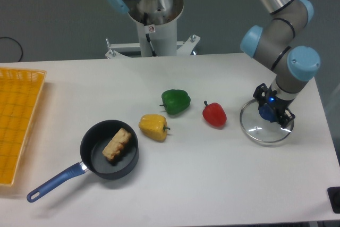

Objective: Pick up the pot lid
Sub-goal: 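Close the gripper on the blue knob of the lid, then lift the glass lid by its knob and move it toward the red pepper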

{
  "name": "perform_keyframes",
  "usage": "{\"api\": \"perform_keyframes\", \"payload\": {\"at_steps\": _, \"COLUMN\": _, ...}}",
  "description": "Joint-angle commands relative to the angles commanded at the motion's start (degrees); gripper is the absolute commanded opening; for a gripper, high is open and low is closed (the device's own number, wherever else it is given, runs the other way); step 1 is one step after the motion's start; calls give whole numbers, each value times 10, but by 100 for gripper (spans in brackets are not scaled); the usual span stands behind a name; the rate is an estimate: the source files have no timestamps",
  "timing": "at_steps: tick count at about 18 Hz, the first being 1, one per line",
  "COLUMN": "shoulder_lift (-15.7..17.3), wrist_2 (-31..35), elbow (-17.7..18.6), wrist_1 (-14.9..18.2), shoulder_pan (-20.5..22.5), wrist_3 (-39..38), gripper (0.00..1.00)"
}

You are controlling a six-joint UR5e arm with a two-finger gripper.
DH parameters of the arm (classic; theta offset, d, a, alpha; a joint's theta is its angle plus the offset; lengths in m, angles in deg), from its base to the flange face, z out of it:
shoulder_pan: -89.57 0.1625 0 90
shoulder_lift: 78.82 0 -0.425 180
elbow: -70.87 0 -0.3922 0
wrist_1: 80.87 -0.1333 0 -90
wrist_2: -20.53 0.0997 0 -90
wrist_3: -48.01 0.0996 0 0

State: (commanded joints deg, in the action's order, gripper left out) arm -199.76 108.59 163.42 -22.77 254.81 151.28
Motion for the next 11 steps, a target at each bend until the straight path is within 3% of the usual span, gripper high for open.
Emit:
{"api": "perform_keyframes", "payload": {"at_steps": 5, "shoulder_lift": 11, "wrist_2": 18, "elbow": 0, "wrist_1": 3, "shoulder_pan": -4, "wrist_3": -2, "gripper": 62}}
{"api": "perform_keyframes", "payload": {"at_steps": 11, "shoulder_lift": 37, "wrist_2": 33, "elbow": 6, "wrist_1": 11, "shoulder_pan": -45, "wrist_3": -35, "gripper": 62}}
